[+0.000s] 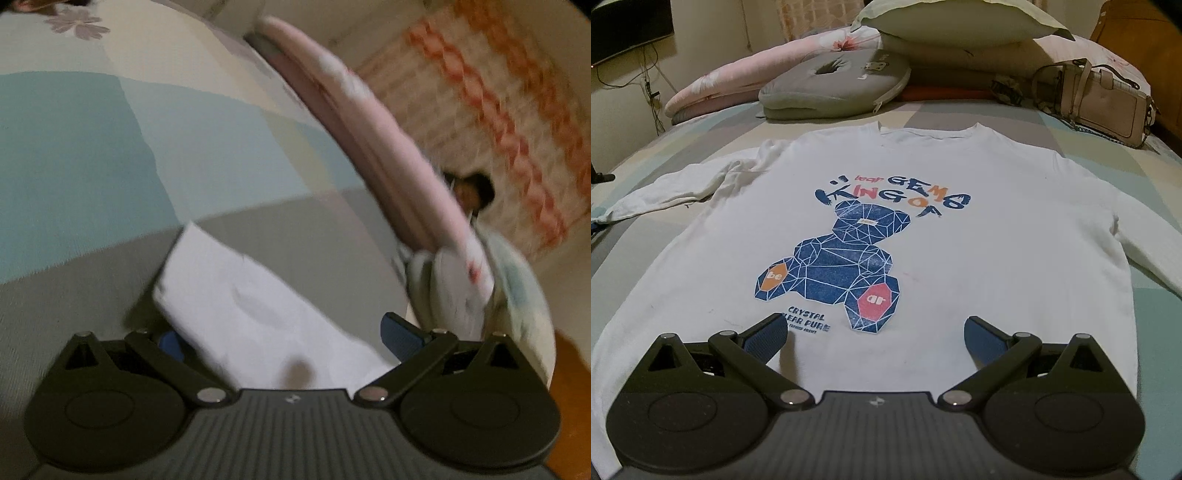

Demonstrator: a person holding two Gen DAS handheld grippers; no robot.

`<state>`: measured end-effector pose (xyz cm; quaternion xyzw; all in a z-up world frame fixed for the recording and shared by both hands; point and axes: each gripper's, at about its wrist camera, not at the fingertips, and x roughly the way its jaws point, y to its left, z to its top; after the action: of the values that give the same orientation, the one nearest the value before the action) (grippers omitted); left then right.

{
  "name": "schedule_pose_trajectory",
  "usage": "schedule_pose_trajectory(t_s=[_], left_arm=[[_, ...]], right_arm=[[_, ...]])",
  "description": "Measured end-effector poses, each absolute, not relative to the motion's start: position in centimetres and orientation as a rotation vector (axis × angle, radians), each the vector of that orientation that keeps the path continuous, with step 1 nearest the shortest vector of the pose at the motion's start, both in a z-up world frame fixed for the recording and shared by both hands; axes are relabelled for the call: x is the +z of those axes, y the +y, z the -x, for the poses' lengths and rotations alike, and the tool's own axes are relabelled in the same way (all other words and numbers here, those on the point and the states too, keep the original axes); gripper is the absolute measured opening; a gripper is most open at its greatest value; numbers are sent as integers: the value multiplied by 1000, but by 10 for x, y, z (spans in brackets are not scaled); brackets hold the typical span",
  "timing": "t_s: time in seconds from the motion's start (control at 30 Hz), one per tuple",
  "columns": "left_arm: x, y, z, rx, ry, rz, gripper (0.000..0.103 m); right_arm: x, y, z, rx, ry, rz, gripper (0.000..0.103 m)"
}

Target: Fold clothes

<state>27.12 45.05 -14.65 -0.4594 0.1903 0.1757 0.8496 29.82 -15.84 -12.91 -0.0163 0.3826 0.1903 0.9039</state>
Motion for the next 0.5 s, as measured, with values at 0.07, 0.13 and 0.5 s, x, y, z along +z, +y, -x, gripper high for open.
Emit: schedule_pose_trajectory(t_s=[0.07, 0.13, 0.5], left_arm=[[-146, 450, -275, 402, 406, 938, 83], [-145, 447, -282, 472, 450, 874, 50], [-109, 452, -296, 606, 542, 618, 7]], right_arm=[[-129, -158, -298, 393, 790, 36, 103], [-129, -158, -298, 392, 790, 36, 103], [-131, -158, -299, 373, 777, 39, 103]])
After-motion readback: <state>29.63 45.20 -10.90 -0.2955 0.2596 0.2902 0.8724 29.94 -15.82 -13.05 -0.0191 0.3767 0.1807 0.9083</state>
